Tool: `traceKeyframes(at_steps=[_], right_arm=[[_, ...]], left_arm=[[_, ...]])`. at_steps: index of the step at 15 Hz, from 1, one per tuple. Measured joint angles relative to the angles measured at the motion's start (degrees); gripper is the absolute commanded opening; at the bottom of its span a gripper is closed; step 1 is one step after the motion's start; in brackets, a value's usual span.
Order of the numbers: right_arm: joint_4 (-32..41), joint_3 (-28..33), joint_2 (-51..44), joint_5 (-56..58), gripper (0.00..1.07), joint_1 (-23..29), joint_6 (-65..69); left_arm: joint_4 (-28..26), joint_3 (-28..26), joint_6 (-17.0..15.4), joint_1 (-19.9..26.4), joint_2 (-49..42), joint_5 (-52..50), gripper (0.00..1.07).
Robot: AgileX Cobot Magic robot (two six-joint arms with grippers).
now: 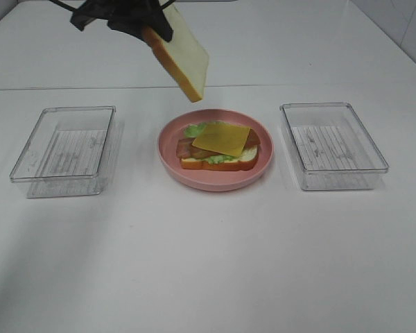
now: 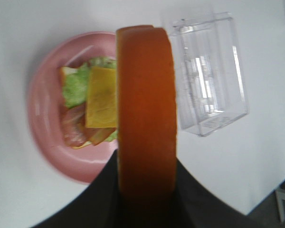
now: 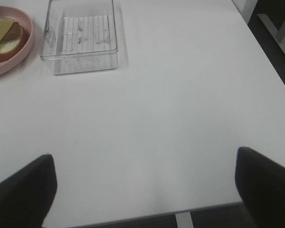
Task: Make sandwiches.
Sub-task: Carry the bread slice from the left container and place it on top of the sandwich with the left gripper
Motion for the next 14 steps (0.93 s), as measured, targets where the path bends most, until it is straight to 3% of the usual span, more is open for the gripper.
traceKeyframes(at_steps=[3, 8, 14], right_arm=[[0.0, 0.0, 0.0, 0.0, 0.99, 0.0, 0.0], [0.0, 0.0, 0.0, 0.0, 0.99, 0.0, 0.0], [0.0, 0.0, 0.0, 0.0, 0.99, 0.0, 0.0]], left_arm=[[-8.0, 0.0, 4.2, -2.1, 4.1, -1.8, 0.0], [-8.7, 0.0, 4.5, -5.3, 10.1, -6.4, 0.0], [-8.7, 0.0, 4.4, -5.3, 13.6, -9.3, 0.0]])
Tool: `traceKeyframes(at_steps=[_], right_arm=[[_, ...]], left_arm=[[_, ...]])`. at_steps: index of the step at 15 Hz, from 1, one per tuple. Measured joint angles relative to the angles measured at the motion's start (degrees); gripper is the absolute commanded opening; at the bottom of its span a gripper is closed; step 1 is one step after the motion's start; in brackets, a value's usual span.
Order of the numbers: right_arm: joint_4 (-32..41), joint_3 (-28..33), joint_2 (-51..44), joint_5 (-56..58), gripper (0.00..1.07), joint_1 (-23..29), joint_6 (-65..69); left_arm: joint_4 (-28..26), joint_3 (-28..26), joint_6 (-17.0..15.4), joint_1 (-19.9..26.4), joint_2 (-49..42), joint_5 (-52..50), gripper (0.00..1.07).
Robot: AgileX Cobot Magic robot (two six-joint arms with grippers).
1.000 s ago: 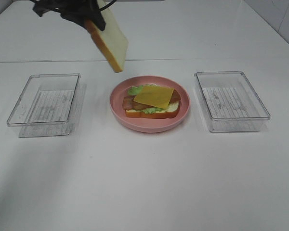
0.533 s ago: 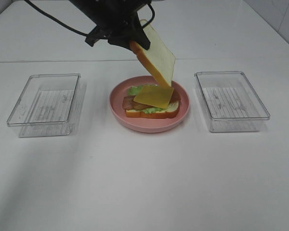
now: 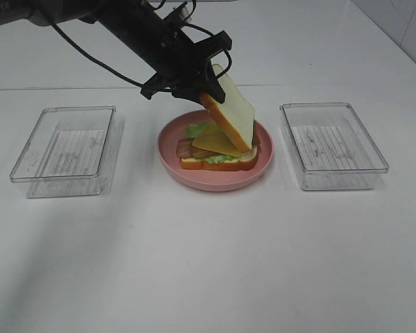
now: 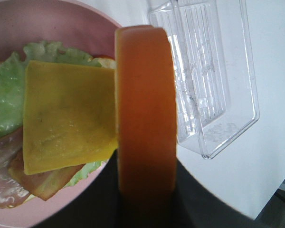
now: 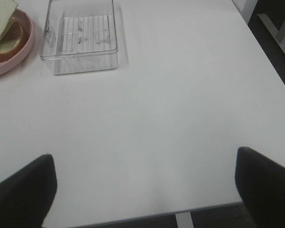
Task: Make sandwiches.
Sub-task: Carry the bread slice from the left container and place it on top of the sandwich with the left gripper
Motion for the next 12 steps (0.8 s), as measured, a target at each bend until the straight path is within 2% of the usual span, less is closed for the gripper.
traceKeyframes(at_steps=[5, 7, 9, 10, 11, 12], right_arm=[[0.0, 0.0, 0.0, 0.0, 0.99, 0.0, 0.0], [0.0, 0.0, 0.0, 0.0, 0.99, 0.0, 0.0], [0.0, 0.0, 0.0, 0.0, 0.99, 0.0, 0.0], [0.0, 0.0, 0.0, 0.0, 0.99, 0.0, 0.0], [0.0, 0.0, 0.0, 0.0, 0.99, 0.0, 0.0], [0.0, 0.0, 0.0, 0.0, 0.99, 0.0, 0.0]], left_arm=[[0.3, 0.0, 0.0, 0.0, 1.5, -0.4, 0.0], [2.3, 0.0, -0.9, 0.0, 1.6, -0.1, 0.05], [5.7, -0.3, -4.8, 0.0, 1.6, 0.2, 0.3], [8.8, -0.3, -6.4, -0.2, 1.6, 1.4, 0.63], [10.5, -0.3, -6.7, -0.2, 1.7, 2.2, 0.86], [11.1, -0.3, -6.8, -0.2, 1.7, 2.5, 0.95]])
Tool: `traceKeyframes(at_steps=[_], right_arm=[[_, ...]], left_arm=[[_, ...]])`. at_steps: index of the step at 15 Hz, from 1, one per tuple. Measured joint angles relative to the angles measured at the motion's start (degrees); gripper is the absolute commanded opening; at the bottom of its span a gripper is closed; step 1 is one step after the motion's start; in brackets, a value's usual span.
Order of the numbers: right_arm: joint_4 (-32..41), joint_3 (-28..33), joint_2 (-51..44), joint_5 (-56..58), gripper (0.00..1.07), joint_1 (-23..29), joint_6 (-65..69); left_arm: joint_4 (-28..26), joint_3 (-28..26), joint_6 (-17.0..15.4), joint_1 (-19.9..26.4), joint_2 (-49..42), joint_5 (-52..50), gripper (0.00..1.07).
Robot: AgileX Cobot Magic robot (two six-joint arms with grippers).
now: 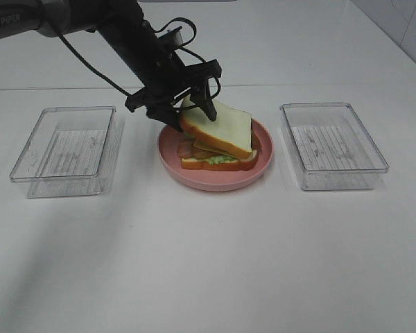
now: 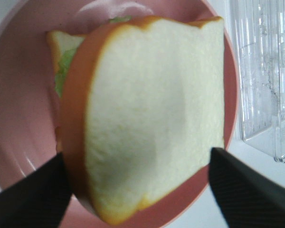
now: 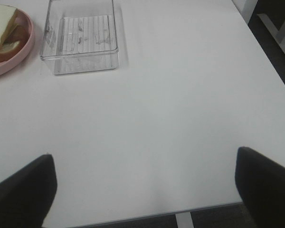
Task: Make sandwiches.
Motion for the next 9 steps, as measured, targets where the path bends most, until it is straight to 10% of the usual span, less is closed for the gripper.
traceKeyframes(at_steps=[9], right_arm=[[0.0, 0.0, 0.0, 0.0, 0.99, 0.0, 0.0]], left_arm=[[12.0, -10.3, -3.5, -0.1, -2.1, 8.7, 1.02]])
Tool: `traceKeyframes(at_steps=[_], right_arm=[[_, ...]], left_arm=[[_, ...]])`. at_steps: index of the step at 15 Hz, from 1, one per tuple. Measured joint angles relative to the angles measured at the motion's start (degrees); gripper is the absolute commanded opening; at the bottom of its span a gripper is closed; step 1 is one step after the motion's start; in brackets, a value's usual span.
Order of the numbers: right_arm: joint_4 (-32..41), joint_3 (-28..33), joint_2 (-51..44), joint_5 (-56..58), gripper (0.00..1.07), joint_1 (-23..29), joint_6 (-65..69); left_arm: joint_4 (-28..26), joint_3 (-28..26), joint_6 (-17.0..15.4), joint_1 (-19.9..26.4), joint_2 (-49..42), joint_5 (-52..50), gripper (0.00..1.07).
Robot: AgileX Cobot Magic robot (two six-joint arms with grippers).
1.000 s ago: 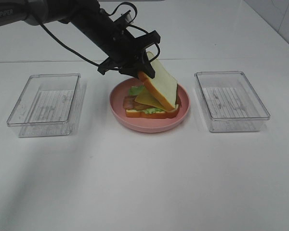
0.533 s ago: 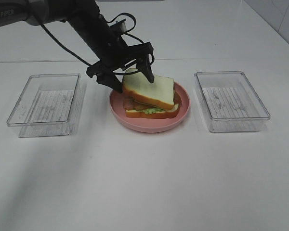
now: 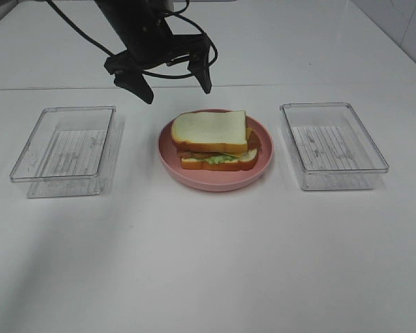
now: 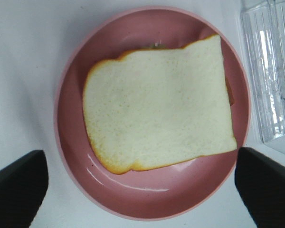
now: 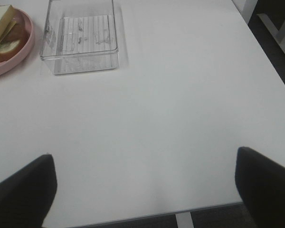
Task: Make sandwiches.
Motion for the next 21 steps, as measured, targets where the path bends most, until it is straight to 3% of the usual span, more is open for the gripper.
traceKeyframes(at_steps=[3, 5, 8, 11, 12, 15, 16, 17, 19, 21], right_arm=[[0.0, 0.0, 0.0, 0.0, 0.99, 0.0, 0.0], [0.0, 0.0, 0.0, 0.0, 0.99, 0.0, 0.0], [0.0, 0.0, 0.0, 0.0, 0.99, 0.0, 0.0], [0.0, 0.0, 0.0, 0.0, 0.99, 0.0, 0.0], [0.0, 0.0, 0.0, 0.0, 0.99, 0.0, 0.0], [0.0, 0.0, 0.0, 0.0, 0.99, 0.0, 0.0], [0.0, 0.0, 0.0, 0.0, 0.99, 0.0, 0.0], [0.0, 0.0, 0.0, 0.0, 0.99, 0.0, 0.0], [0.0, 0.0, 0.0, 0.0, 0.99, 0.0, 0.0], [0.0, 0.0, 0.0, 0.0, 0.99, 0.0, 0.0]], left_arm=[[4.7, 0.0, 0.0, -0.2, -2.9, 0.2, 1.02], [12.7, -0.1, 0.0, -0.2, -7.7, 0.3, 1.02], [15.0, 0.0, 0.2, 0.2, -14.0, 0.4, 1.02], [16.7, 4.2, 1.8, 0.3, -20.0, 0.3, 1.02], [19.9, 11.9, 2.6, 0.6, -25.7, 0.3, 1.02], [20.5, 21.5, 2.6, 3.1, -32.4, 0.3, 1.02], [20.7, 32.8, 2.6, 8.1, -39.4, 0.4, 1.02], [20.8, 35.0, 2.6, 9.2, -41.0, 0.4, 1.02], [21.1, 47.2, 3.0, 16.0, -50.8, 0.5, 1.02], [21.2, 54.0, 3.7, 19.4, -57.4, 0.6, 1.02]])
